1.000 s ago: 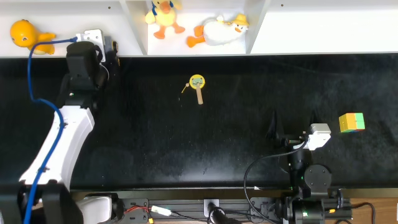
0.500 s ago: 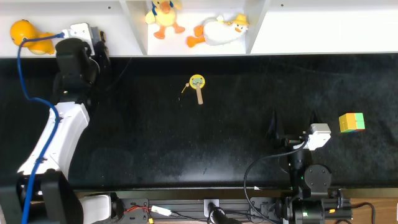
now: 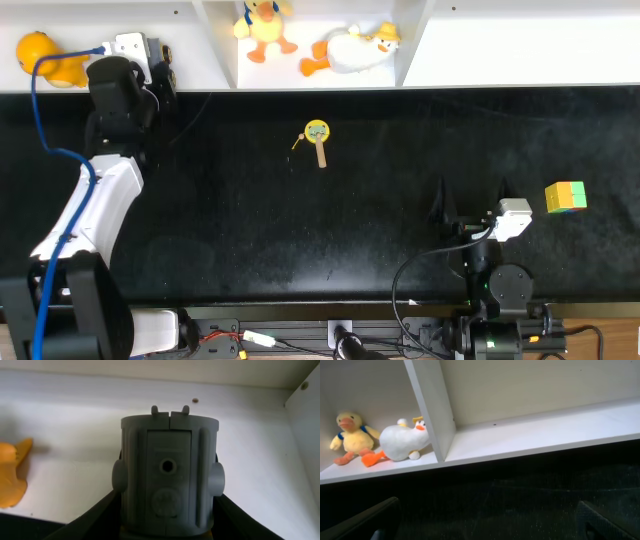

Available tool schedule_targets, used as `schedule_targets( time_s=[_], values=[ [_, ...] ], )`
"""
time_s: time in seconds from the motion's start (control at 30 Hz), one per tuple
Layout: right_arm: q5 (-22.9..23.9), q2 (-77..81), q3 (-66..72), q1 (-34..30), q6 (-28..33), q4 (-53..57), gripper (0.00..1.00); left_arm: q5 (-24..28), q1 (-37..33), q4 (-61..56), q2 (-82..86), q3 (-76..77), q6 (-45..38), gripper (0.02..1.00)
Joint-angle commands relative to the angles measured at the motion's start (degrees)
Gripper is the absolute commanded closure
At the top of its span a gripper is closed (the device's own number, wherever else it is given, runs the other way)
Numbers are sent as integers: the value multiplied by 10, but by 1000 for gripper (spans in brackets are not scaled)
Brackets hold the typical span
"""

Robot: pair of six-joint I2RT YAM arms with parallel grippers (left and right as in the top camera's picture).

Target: Store Toys

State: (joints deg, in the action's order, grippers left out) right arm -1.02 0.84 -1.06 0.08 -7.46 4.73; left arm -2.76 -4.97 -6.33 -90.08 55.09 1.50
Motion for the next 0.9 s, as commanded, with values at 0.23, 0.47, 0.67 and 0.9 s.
schedule_targets(
  time_s=[0.23,0.47,0.67,0.9],
  values=[
    [6,-6,7,-1,-2,-2,5,19,-2,-11,-28,46,-15,840],
    [6,-6,7,-1,-2,-2,5,18,-2,-20,-45,54,-15,847],
    [6,-6,7,-1,-2,-2,5,18,-2,-24,-46,54,-15,847],
    [6,-6,7,-1,-2,-2,5,19,-2,-26,-56,54,-15,645]
  ],
)
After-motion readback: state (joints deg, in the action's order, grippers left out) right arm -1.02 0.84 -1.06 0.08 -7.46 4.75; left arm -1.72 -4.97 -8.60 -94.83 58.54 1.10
